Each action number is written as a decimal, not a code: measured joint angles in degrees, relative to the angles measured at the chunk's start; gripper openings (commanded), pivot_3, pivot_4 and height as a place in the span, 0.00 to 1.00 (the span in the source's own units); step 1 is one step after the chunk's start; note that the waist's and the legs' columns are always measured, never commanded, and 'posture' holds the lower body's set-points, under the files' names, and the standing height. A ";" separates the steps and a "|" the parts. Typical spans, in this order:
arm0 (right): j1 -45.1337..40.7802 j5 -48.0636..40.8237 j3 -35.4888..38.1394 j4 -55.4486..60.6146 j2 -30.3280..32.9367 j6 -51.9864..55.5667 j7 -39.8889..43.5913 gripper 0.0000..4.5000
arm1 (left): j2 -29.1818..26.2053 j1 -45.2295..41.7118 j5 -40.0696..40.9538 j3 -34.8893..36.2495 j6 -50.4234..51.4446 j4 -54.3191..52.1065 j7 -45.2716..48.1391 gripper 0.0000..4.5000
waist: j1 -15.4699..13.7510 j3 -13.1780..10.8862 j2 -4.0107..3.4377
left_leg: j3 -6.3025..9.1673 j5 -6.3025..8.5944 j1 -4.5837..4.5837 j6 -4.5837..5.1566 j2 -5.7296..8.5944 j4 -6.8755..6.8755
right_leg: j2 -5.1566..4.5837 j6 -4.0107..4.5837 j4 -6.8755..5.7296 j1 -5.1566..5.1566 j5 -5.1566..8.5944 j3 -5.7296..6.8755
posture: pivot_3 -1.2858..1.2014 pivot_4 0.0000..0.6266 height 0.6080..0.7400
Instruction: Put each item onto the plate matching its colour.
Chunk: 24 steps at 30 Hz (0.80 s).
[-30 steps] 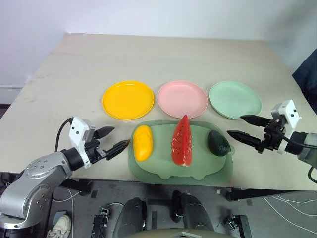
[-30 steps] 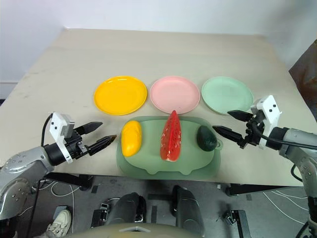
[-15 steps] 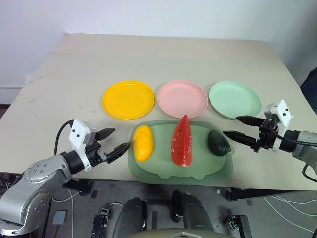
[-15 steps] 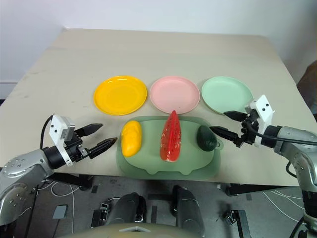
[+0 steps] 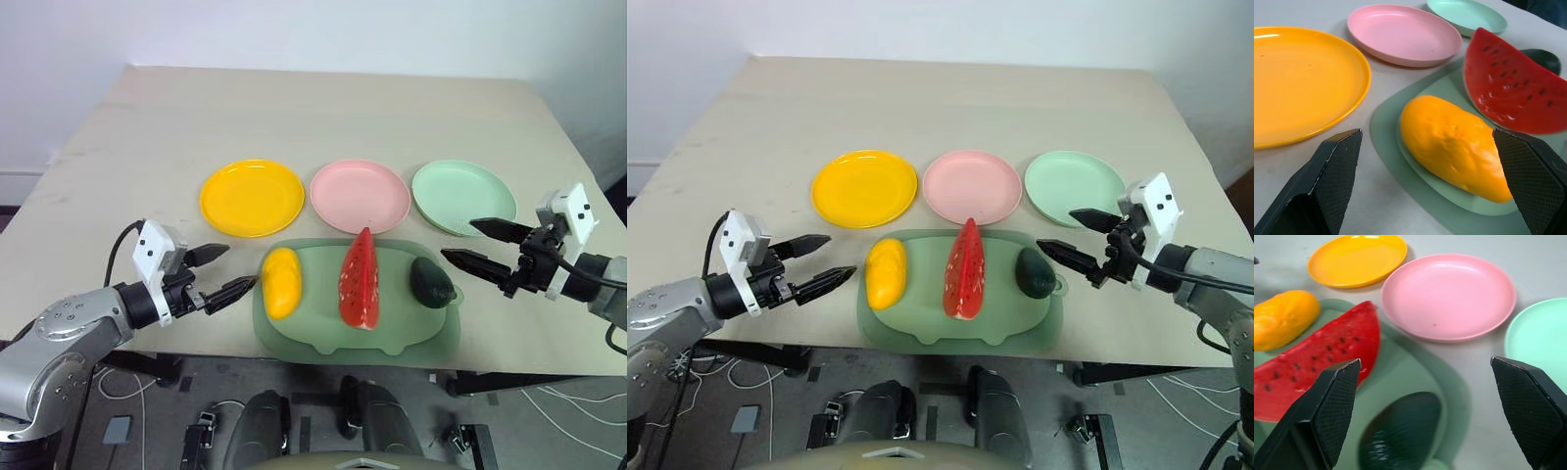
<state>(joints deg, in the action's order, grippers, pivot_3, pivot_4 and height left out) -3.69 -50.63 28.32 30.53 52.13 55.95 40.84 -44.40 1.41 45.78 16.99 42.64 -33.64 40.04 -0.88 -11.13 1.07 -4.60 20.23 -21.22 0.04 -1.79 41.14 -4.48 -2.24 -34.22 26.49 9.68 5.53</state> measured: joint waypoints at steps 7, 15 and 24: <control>2.34 -6.34 0.82 10.04 2.61 6.81 -5.68 1.00 | -0.60 -0.23 0.40 0.01 0.82 -0.20 0.24 0.99 | 0.05 0.00 0.01 | -0.01 0.00 0.00 0.00 0.00 0.00 | 0.00 0.02 0.02 0.00 0.02 0.00 | 0.52 0.24 1.00; -2.59 -6.80 -8.34 10.82 0.65 13.13 -18.41 1.00 | 0.11 -1.88 1.85 0.03 0.93 -0.80 -1.87 0.99 | 0.05 0.01 0.01 | 0.00 0.00 -0.03 0.00 0.02 0.00 | 0.00 0.14 0.02 0.01 0.08 -0.01 | 0.52 0.24 1.00; -3.85 -1.32 -15.19 9.09 -0.51 14.96 -24.68 1.00 | 0.14 -2.24 3.62 0.03 1.59 -1.34 -3.54 0.99 | 0.07 0.01 0.01 | 0.00 0.00 -0.03 0.00 0.02 0.00 | 0.00 0.10 0.03 0.02 0.06 0.00 | 0.52 0.24 1.00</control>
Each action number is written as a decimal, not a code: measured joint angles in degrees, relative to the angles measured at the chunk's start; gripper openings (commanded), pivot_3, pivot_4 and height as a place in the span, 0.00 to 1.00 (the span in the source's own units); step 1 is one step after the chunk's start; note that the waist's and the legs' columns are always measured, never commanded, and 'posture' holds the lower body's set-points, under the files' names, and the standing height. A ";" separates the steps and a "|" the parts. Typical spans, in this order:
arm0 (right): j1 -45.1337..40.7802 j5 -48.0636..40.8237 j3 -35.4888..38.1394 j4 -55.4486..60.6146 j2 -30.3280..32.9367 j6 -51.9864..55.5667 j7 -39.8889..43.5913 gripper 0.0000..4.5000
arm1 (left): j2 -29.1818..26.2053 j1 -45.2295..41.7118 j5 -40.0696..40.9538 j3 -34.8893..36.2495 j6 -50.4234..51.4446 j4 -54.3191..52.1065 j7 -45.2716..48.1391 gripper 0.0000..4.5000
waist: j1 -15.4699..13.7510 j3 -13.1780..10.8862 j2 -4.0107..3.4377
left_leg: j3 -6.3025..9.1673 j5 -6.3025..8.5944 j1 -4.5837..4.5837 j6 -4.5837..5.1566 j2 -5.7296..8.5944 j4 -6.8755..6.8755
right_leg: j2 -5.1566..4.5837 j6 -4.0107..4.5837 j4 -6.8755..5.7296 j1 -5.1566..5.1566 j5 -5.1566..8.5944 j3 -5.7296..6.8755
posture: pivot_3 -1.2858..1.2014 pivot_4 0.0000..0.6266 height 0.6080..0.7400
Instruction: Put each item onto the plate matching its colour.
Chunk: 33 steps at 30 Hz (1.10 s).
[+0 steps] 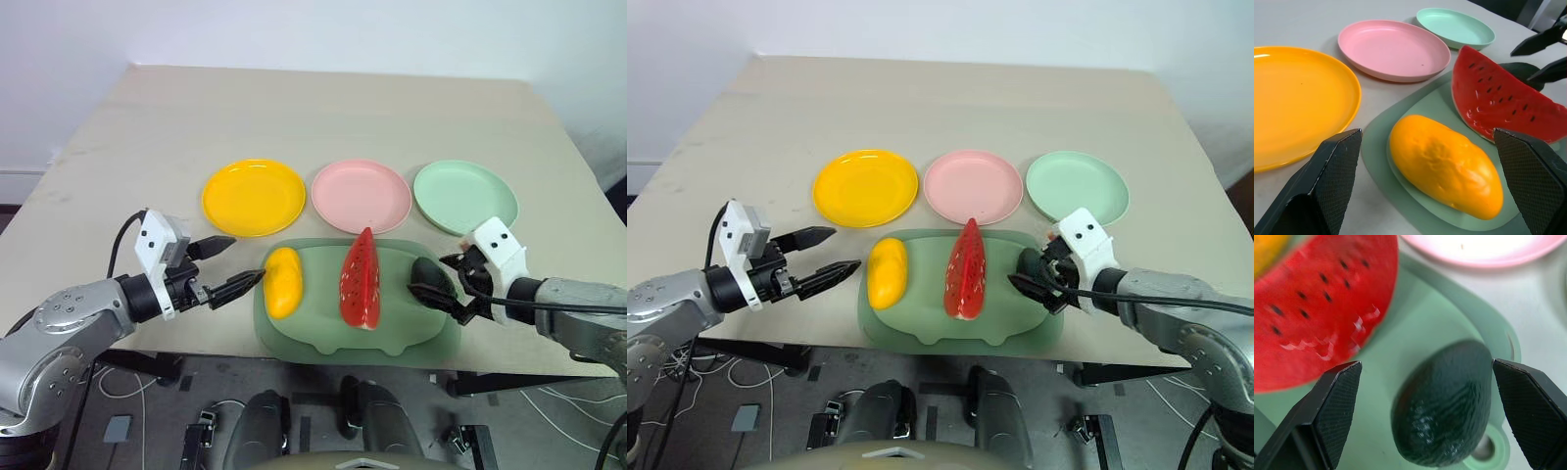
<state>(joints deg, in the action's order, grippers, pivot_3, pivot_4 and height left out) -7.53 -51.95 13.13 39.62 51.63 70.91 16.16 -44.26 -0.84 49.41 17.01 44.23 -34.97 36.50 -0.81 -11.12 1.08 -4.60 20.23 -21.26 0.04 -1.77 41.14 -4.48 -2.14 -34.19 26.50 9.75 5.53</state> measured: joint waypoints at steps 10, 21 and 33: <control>0.62 8.46 -6.31 -3.37 -3.26 -1.40 -1.38 1.00 | -0.01 -1.67 0.06 -0.32 0.30 0.01 -0.54 0.99 | 0.04 0.00 0.00 | 0.00 0.00 0.00 0.00 0.01 0.00 | 0.01 -0.01 0.00 0.00 0.00 0.00 | 0.52 0.24 1.00; -2.26 11.24 -7.35 -5.20 -3.65 -2.14 2.03 0.70 | -0.06 -1.68 0.01 -0.36 0.30 0.04 -0.54 1.00 | 0.05 -0.01 -0.01 | 0.00 0.00 -0.01 0.00 0.00 0.00 | 0.01 -0.03 0.00 0.01 -0.02 0.00 | 0.52 0.24 1.00; -30.77 32.78 -17.60 -43.72 -0.44 -23.61 8.76 0.70 | -0.02 -3.42 -0.39 -1.36 0.24 0.54 -0.62 1.00 | 0.09 0.00 0.00 | -0.12 -0.01 -0.07 0.01 0.06 -0.01 | 0.04 -0.09 0.05 0.04 -0.06 0.02 | 0.52 0.24 1.00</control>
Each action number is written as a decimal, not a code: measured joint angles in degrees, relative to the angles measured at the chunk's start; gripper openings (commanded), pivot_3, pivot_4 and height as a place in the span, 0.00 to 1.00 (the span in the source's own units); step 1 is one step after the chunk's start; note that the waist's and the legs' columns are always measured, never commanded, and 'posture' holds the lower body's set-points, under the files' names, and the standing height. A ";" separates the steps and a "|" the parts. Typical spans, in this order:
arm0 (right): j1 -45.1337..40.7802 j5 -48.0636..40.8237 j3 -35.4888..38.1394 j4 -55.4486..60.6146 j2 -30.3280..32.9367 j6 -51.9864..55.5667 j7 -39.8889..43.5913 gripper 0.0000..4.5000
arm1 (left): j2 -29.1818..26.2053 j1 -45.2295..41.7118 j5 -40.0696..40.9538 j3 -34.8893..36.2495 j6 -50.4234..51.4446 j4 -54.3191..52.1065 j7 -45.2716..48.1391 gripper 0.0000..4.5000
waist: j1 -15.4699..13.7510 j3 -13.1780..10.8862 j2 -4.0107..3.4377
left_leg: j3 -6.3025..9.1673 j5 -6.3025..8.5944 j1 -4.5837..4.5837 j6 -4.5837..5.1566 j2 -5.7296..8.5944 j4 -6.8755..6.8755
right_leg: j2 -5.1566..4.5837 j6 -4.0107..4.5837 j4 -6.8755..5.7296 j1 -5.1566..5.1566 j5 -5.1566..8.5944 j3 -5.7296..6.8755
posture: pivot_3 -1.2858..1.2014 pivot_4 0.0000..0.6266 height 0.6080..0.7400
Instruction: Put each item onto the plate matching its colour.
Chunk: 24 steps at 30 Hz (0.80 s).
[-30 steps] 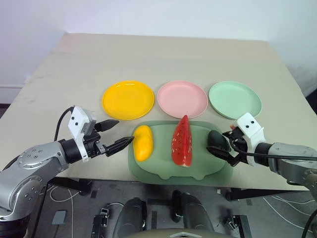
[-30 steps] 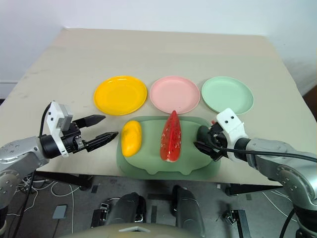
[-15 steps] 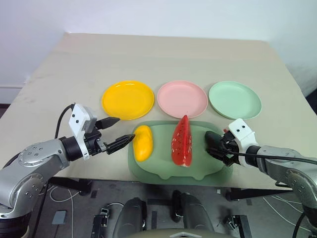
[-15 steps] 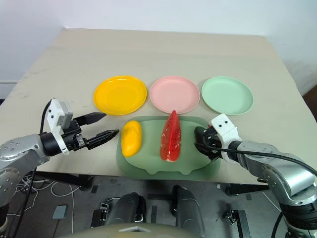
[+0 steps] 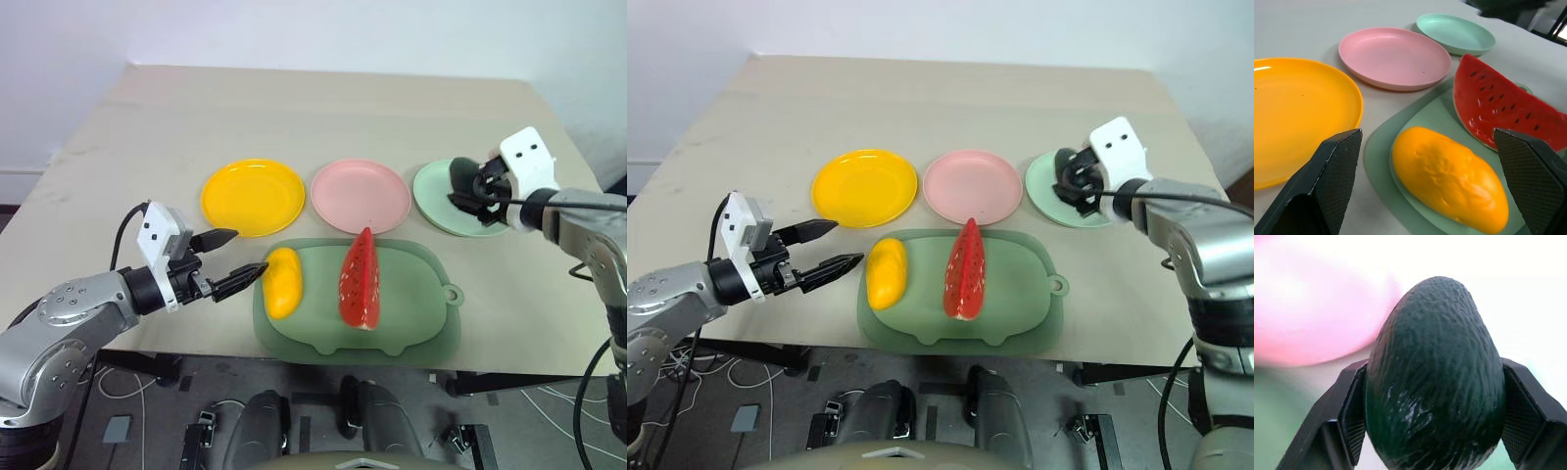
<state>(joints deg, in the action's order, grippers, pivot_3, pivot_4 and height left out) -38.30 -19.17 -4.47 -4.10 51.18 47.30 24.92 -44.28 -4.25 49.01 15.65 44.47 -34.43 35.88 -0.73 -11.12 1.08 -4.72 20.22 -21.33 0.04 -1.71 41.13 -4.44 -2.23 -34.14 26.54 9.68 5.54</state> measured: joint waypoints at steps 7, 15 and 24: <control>-8.83 11.12 -5.82 -28.89 -6.00 -15.85 4.98 0.86 | -0.09 0.21 -0.35 -0.22 -0.03 0.07 0.07 1.00 | 0.35 -0.06 -0.10 | -0.08 -0.07 -0.03 -0.11 -0.03 -0.03 | 0.00 -0.02 -0.02 0.10 -0.01 -0.03 | 0.52 0.24 1.00; -7.71 13.82 -4.57 -22.43 -4.52 -17.29 10.13 0.99 | -0.07 2.65 -0.28 0.30 -0.03 -0.90 -0.24 1.00 | 0.06 -0.06 -0.10 | 0.02 -0.15 -0.03 -0.26 -0.09 -0.04 | -0.02 -0.03 -0.05 0.12 -0.02 -0.03 | 0.52 0.24 1.00; -1.54 -7.77 11.64 22.86 -6.60 21.59 13.58 0.99 | -0.23 2.09 -0.22 1.44 -0.05 -1.10 0.18 1.00 | 0.25 -0.06 -0.11 | 0.10 -0.06 0.03 -0.12 -0.21 -0.08 | 0.07 0.01 -0.11 0.11 -0.02 -0.01 | 0.52 0.24 1.00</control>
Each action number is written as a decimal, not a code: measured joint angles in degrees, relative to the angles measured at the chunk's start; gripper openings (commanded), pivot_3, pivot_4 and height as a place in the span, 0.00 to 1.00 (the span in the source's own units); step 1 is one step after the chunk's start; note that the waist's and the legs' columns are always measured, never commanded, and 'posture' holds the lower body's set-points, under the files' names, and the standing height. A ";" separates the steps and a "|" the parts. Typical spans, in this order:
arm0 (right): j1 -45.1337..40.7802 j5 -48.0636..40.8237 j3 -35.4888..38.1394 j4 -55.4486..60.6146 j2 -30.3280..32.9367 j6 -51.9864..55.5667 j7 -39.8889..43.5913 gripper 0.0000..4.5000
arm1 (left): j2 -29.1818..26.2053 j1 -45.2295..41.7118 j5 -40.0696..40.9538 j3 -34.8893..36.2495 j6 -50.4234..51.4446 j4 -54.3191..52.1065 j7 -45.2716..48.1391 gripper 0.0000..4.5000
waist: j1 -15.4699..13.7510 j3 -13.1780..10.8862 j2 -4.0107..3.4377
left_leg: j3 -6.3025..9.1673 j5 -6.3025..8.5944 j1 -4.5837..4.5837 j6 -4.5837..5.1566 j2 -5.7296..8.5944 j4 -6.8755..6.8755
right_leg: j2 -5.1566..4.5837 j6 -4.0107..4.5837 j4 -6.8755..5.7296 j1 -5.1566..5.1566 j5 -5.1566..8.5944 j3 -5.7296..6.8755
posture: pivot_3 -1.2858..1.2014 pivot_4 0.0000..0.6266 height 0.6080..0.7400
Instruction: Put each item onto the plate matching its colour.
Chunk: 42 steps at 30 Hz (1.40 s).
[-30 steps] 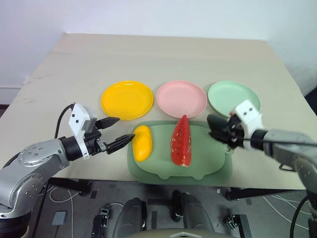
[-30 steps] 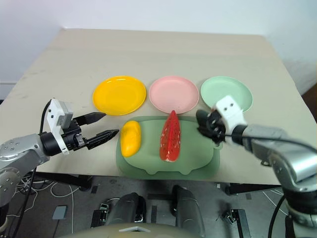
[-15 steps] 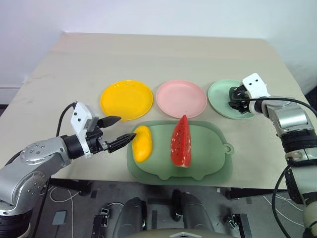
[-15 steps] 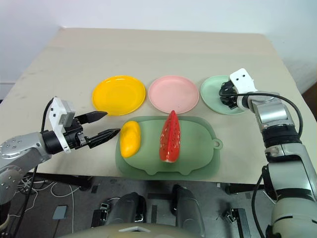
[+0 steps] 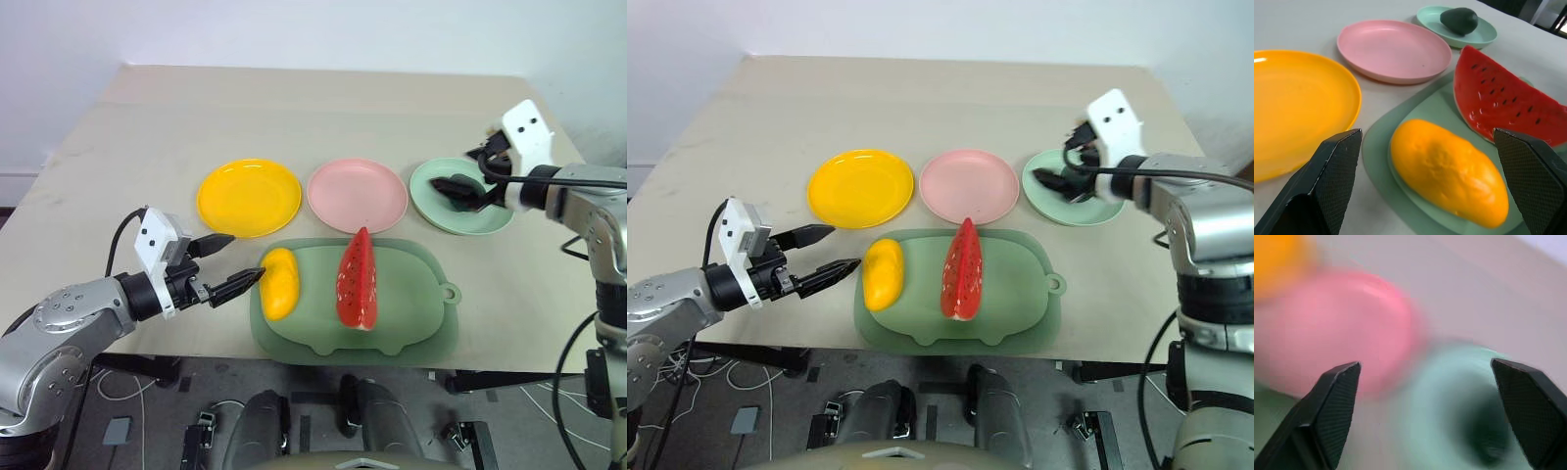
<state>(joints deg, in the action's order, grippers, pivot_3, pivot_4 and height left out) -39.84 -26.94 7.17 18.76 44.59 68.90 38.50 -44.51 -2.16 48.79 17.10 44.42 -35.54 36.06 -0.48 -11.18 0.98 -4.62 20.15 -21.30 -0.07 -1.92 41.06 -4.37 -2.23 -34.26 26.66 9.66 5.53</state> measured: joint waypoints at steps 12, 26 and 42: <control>3.84 -14.47 -5.18 15.82 -13.83 23.23 -17.29 0.99 | 0.28 -2.76 -0.85 -1.56 -0.37 1.86 1.02 1.00 | -0.17 0.01 0.00 | 0.02 0.01 -0.05 0.01 0.16 0.01 | -0.12 0.01 0.01 0.00 0.00 0.03 | 0.52 0.24 1.00; 5.86 -15.96 -13.05 17.27 -5.55 23.24 -21.19 0.56 | 0.83 -1.96 -1.59 -1.89 -0.39 1.88 0.93 1.00 | -0.17 0.02 0.02 | 0.02 0.02 -0.04 0.04 0.15 0.02 | -0.11 0.00 0.03 -0.01 0.00 0.02 | 0.52 0.24 1.00; -16.97 7.47 -28.71 -26.56 -7.26 -10.21 -8.93 0.46 | 0.93 -2.51 -1.95 -1.92 -0.37 1.60 0.08 1.00 | 0.31 0.02 0.01 | -0.06 0.02 -0.08 0.05 0.15 -0.01 | -0.06 0.00 0.05 0.05 0.00 0.01 | 0.52 0.24 1.00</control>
<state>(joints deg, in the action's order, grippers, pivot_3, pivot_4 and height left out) -56.81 -19.47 -21.54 -7.80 37.32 58.68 29.58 -43.58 -4.68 46.84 15.17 44.05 -33.94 36.14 -0.17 -11.16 0.99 -4.68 20.18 -21.38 -0.03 -1.76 41.04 -4.43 -2.23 -34.21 26.71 9.66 5.54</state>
